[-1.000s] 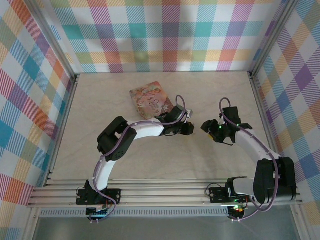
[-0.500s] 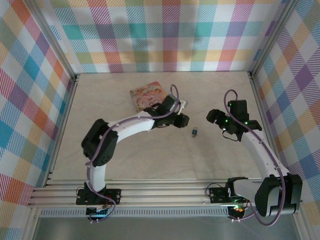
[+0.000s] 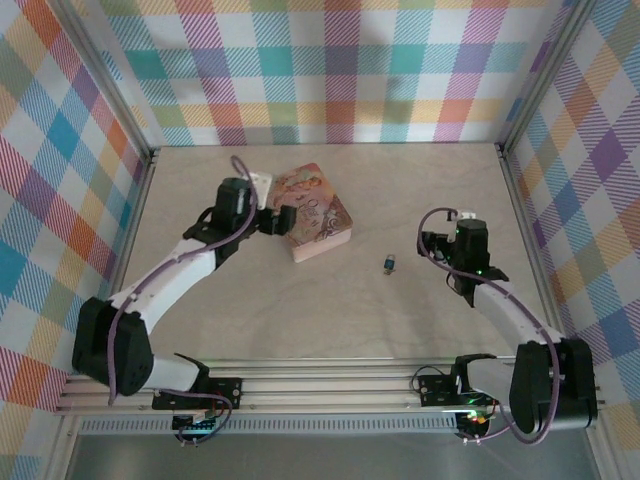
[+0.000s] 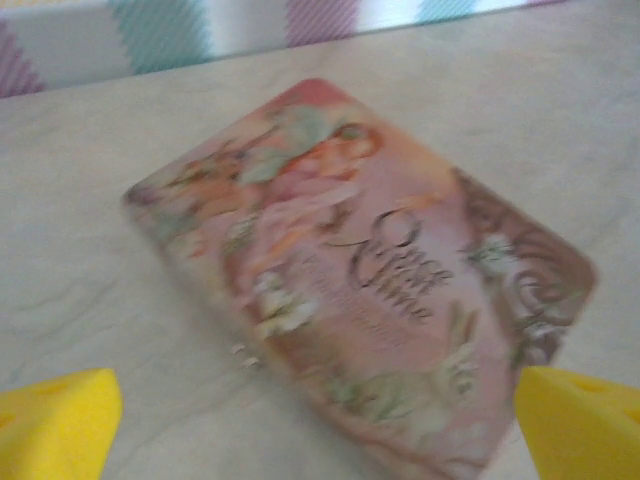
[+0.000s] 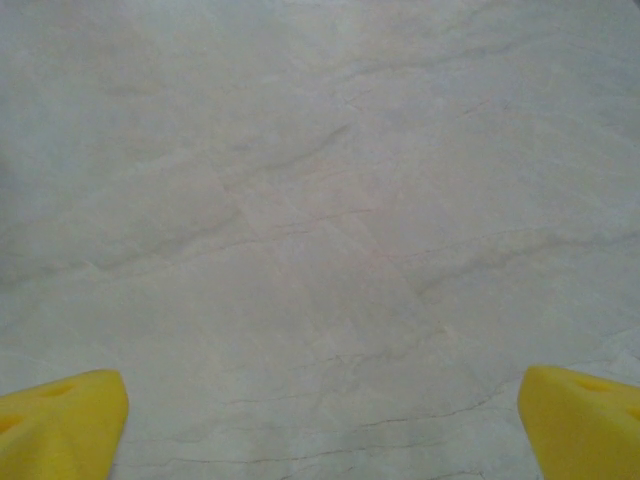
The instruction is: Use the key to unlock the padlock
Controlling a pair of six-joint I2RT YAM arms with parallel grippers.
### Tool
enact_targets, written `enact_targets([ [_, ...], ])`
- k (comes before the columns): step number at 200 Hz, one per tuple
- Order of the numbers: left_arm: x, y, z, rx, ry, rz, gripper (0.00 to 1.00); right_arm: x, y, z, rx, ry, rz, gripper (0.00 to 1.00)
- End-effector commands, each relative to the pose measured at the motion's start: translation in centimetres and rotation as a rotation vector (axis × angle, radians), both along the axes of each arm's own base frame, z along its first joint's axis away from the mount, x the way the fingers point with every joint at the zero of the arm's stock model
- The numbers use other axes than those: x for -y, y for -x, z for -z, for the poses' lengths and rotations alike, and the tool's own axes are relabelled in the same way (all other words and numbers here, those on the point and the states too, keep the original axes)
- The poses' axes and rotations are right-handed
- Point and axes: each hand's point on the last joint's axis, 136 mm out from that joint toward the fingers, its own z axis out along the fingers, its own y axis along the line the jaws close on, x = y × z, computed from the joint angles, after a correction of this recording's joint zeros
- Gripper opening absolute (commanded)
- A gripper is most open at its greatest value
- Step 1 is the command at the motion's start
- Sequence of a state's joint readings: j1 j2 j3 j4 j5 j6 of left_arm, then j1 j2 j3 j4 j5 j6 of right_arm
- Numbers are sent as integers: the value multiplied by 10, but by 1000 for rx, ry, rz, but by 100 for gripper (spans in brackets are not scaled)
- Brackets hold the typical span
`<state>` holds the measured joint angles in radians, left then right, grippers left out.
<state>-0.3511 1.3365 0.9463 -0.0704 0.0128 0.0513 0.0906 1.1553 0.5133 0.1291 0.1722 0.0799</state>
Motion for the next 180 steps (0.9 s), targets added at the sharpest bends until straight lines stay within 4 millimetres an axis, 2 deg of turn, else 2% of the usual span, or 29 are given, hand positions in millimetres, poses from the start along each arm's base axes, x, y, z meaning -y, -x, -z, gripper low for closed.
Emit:
enact_targets([
  [1, -50, 1, -7, 133, 9, -90, 100, 0, -20, -24, 213, 45, -37, 100],
  [24, -100, 12, 24, 145, -51, -235, 100, -2, -21, -12, 235, 56, -59, 100],
  [46, -119, 19, 57, 86, 20, -263, 100, -4, -24, -9, 280, 31, -68, 100],
  [70, -125, 21, 80, 88, 17, -266, 100, -5, -31, -4, 299, 22, -92, 100],
  [98, -131, 21, 96, 107, 34, -291, 100, 2, -35, 10, 299, -13, -67, 100],
  [129, -138, 17, 96, 139, 25, -303, 100, 12, -41, 21, 299, -29, -20, 100],
  [142, -138, 13, 97, 124, 42, -291, 100, 19, -46, 24, 244, -29, 23, 100],
  [180, -131, 6, 96, 149, 107, -276, 100, 16, -47, 26, 238, -24, 6, 100],
])
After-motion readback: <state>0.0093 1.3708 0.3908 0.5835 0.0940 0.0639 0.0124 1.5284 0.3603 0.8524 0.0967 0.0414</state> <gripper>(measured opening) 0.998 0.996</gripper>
